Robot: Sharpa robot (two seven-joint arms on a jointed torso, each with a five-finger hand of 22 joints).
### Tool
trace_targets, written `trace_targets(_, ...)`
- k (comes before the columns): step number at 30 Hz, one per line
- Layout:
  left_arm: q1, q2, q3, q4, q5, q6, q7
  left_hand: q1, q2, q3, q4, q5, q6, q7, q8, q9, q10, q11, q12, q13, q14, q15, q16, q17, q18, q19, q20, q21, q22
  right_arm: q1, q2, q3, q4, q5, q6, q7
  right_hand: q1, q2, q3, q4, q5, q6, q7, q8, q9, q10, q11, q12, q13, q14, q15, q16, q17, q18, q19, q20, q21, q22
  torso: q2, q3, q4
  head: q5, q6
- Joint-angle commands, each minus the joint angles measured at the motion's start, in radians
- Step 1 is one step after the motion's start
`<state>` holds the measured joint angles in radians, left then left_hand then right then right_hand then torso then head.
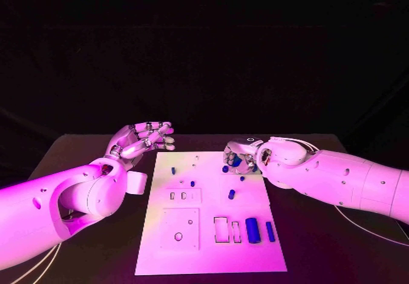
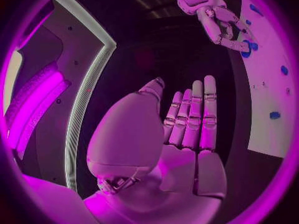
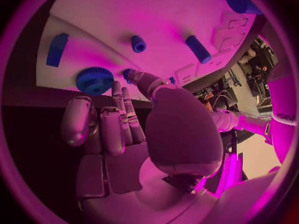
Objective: Assemble the parts on the task board
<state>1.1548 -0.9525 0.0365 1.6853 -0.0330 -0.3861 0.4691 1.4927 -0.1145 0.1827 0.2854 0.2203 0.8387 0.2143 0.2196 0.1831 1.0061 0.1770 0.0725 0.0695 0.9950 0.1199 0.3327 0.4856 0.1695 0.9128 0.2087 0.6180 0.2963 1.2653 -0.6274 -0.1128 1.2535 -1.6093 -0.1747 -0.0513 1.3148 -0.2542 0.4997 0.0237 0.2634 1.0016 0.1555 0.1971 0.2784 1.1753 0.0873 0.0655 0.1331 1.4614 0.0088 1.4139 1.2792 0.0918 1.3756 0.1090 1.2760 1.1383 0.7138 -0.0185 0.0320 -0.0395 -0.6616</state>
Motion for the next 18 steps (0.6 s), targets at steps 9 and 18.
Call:
trace_targets(9, 0.002, 0.003, 0.001, -0.002, 0.003, 0.022, -0.002, -0.003, -0.007, 0.008, 0.001, -0.006, -0.009, 0.020, -0.003, 0.002, -0.008, 0.003, -0.006, -0.001, -0.011, 0.002, -0.009, 0.001, 0.007, -0.009, -0.001, 0.006, 0.001, -0.006, 0.023, 0.000, -0.009, 0.007, 0.030, -0.011, -0.008, 0.001, 0.003, 0.014, -0.001, -0.003, -0.002, -0.001, 0.005, 0.004, 0.004, 0.006, 0.003, 0.062, 0.000, 0.011, 0.006, -0.010, 0.003, 0.002, 0.012, 0.012, 0.003, 0.0004, 0.0000, 0.005, -0.001)
trace_targets(18, 0.002, 0.005, 0.001, -0.004, 0.003, 0.023, -0.005, -0.003, -0.007, 0.009, 0.000, -0.006, -0.010, 0.021, -0.003, 0.002, -0.009, 0.003, -0.007, -0.001, -0.014, 0.003, -0.012, 0.002, 0.007, -0.012, 0.000, 0.005, 0.001, -0.011, 0.038, 0.000, -0.017, 0.010, 0.036, -0.012, -0.009, 0.006, 0.007, 0.020, 0.000, -0.003, -0.002, 0.000, 0.008, 0.007, 0.003, 0.007, 0.005, 0.061, 0.000, 0.013, 0.007, -0.010, 0.002, 0.002, 0.014, 0.015, 0.005, -0.0004, -0.0006, 0.009, 0.000)
